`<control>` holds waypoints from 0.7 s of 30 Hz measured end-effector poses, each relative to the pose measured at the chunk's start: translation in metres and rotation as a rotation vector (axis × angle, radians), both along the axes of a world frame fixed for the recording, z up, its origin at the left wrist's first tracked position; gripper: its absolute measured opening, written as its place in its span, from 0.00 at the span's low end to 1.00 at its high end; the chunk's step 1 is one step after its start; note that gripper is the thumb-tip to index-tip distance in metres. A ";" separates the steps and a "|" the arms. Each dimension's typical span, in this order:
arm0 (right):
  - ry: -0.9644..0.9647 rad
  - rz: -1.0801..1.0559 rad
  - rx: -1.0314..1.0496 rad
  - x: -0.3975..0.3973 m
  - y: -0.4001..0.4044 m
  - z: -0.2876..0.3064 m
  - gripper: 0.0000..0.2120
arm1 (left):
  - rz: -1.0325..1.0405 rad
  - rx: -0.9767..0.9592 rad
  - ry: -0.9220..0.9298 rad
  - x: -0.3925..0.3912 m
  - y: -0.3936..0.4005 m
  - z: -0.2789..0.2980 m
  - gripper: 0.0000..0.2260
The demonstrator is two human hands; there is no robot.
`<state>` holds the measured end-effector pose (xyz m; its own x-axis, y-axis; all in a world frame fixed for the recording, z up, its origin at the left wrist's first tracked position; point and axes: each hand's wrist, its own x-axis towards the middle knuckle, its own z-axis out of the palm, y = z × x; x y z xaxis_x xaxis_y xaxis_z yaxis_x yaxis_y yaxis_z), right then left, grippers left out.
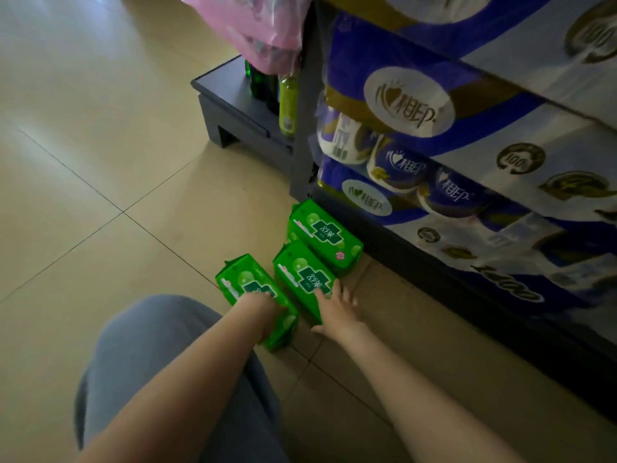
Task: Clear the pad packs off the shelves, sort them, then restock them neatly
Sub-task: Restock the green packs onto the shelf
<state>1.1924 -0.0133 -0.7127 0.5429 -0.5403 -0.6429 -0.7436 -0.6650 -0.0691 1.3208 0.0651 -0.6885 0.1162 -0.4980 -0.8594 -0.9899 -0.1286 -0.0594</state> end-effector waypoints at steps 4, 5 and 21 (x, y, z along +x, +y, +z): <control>-0.031 -0.083 -0.103 0.010 0.008 -0.023 0.32 | 0.017 0.040 0.044 -0.003 -0.007 -0.002 0.42; -0.029 -0.076 -0.121 0.008 0.005 -0.025 0.32 | 0.015 0.042 0.053 -0.003 -0.008 -0.002 0.42; -0.086 -0.114 -0.099 -0.091 -0.060 0.088 0.25 | -0.370 -0.345 -0.037 -0.042 -0.046 0.000 0.36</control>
<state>1.1018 -0.0734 -0.6251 0.5251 -0.6598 -0.5376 -0.8088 -0.5834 -0.0739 1.2793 0.0188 -0.6890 -0.0945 -0.7659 -0.6360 -0.9709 0.2121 -0.1112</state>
